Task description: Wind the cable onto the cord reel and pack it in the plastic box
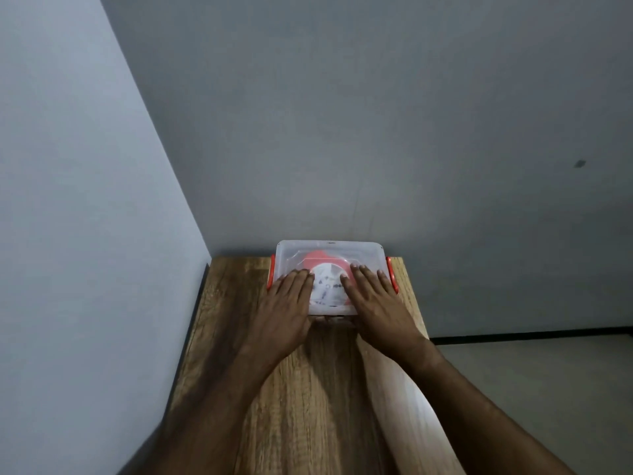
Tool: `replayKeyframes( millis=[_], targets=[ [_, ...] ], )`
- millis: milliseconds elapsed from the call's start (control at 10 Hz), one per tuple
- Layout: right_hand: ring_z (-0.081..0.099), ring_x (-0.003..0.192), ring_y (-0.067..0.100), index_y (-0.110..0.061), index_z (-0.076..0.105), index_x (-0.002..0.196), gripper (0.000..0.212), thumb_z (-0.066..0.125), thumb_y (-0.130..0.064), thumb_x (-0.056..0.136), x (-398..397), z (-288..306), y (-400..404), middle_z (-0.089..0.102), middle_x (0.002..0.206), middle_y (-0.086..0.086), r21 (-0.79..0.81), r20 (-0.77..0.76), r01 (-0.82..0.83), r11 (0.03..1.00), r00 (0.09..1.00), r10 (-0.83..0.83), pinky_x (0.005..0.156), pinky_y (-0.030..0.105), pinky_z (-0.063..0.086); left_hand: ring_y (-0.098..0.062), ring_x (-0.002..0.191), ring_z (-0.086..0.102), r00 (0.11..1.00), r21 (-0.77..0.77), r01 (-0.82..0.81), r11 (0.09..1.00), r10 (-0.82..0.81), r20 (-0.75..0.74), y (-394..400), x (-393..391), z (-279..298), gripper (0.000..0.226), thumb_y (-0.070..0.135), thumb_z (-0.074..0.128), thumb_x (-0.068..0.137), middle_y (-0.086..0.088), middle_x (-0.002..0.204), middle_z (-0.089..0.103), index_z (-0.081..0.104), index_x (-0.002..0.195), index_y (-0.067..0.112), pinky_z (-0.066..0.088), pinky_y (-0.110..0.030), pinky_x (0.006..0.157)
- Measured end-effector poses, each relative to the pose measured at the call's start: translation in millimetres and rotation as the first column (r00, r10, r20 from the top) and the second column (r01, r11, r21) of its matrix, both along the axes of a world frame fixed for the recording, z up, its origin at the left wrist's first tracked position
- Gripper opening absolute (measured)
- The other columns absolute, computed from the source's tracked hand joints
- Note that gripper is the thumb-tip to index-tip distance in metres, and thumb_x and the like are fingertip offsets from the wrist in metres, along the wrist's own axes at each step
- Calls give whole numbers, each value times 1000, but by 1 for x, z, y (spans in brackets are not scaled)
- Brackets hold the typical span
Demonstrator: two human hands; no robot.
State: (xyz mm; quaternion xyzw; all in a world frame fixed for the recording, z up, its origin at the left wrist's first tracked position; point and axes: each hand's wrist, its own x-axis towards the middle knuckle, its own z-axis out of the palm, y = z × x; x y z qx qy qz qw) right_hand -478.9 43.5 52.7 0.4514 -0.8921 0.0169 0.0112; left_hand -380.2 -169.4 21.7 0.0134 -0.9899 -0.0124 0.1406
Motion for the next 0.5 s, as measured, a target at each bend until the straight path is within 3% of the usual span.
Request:
replayKeyframes(
  millis=[100,200,300,400,500],
  targets=[
    [-10,155,32,-15,0,163,85,51,-43,101,-3,-2,-4,-10,167,17,10,-13,4,1000,1000,-4,127,51,3,-33,134,59,998,-57,2,998,-5,-65,0,-4,2,70,29,80,84,-16,146,59,54,145,4,37,-48,113],
    [-3,156,33,-14,6,163,86,59,-38,99,-10,-5,-6,-1,169,19,0,-6,-1,1000,1000,1,126,53,10,-34,134,59,1000,-65,-8,998,7,-4,0,-8,7,73,28,82,82,-17,146,59,54,144,4,37,-48,113],
    [-5,156,33,-13,4,163,89,59,-42,99,-10,4,-6,-3,169,18,3,28,-2,1000,1000,2,126,52,8,-34,139,53,997,-34,-37,999,39,72,-1,-10,3,73,41,71,91,-17,152,52,47,149,5,36,-50,115],
    [-6,156,34,-7,3,162,93,58,-45,98,-9,6,-2,-4,168,19,-17,41,-6,1000,999,7,126,52,7,-33,144,47,994,-19,-35,999,36,99,1,-7,6,74,60,27,103,-16,156,47,42,153,7,33,-50,119],
    [-3,156,33,-8,5,162,99,58,-57,95,-7,-1,6,0,169,16,-47,-23,32,998,999,-33,125,54,13,-34,147,42,994,31,-59,998,56,94,14,-4,16,96,69,-7,97,-16,159,42,39,155,7,30,-52,123]
  ],
)
